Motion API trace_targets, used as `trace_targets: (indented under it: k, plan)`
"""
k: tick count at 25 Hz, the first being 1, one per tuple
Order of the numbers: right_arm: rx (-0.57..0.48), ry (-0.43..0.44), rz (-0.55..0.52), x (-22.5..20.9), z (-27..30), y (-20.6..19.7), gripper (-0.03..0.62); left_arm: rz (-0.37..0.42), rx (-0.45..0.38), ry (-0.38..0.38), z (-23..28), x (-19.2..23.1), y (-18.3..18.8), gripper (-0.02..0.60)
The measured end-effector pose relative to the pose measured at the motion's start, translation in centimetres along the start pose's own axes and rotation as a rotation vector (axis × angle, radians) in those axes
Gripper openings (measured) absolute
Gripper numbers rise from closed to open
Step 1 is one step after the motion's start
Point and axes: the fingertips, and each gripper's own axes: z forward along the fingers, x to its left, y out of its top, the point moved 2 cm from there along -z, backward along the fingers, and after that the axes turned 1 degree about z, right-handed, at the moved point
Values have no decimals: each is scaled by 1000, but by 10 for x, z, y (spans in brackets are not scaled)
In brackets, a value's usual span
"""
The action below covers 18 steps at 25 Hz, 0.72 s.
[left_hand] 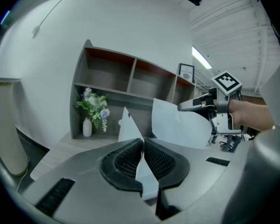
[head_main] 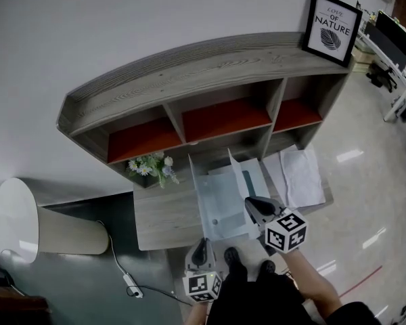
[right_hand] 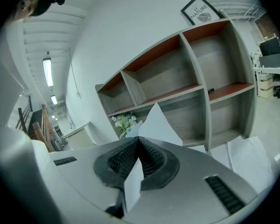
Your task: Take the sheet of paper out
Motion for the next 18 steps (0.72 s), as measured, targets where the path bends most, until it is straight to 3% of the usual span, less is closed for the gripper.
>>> trace_targets:
  k: [11, 18]
  plan:
    - [-58, 27, -61, -2, -55, 18, 12, 48, -61, -5, 2, -38, 34, 17]
    - [-104, 61, -106, 5, -84, 34, 12, 36, -118, -58, 2, -68, 71, 15]
